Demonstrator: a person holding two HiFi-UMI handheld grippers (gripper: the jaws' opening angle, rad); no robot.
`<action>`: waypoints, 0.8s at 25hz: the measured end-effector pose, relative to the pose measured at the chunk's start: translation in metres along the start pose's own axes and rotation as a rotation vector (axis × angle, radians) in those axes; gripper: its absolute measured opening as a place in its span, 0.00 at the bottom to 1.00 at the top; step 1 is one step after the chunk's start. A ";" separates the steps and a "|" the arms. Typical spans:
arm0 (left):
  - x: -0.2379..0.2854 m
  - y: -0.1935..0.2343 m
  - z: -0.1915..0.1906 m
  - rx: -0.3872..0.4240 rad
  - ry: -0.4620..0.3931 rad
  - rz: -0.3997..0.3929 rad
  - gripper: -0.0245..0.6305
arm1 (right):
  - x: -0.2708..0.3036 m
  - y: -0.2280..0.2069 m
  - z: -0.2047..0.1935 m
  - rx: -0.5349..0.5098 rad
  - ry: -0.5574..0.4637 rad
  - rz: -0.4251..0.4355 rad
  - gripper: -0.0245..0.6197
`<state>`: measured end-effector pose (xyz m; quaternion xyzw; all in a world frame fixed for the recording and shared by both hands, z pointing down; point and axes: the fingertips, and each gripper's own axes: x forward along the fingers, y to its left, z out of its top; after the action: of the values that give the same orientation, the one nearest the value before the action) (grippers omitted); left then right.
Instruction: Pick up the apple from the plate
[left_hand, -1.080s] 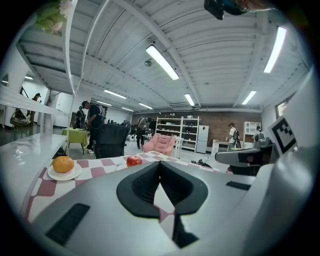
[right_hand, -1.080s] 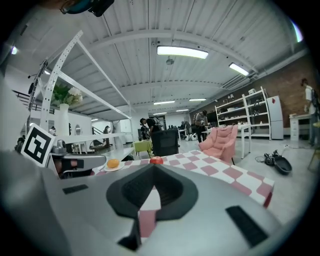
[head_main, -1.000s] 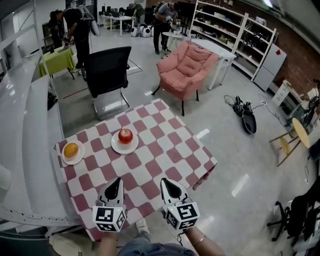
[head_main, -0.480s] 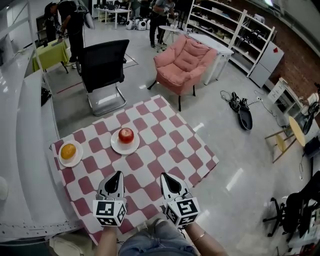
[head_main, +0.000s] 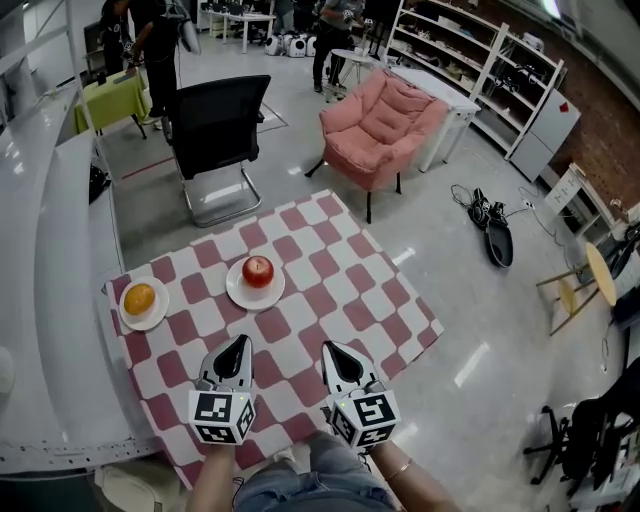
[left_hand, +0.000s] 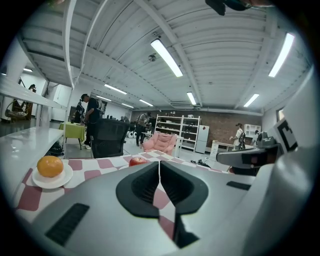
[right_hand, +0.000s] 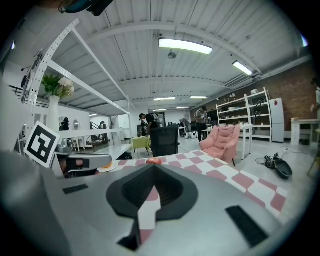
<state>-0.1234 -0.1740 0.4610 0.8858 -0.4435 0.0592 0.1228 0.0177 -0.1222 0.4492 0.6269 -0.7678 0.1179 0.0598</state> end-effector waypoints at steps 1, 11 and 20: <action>0.003 0.000 0.000 0.000 0.000 0.005 0.07 | 0.003 -0.002 0.001 -0.002 0.000 0.008 0.05; 0.039 0.000 -0.001 0.007 0.024 0.086 0.15 | 0.035 -0.034 0.004 0.000 0.031 0.085 0.05; 0.076 0.010 -0.005 0.001 0.056 0.190 0.27 | 0.069 -0.063 0.007 -0.018 0.056 0.173 0.05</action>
<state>-0.0865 -0.2369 0.4841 0.8379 -0.5219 0.0954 0.1283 0.0649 -0.2007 0.4657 0.5539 -0.8183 0.1332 0.0761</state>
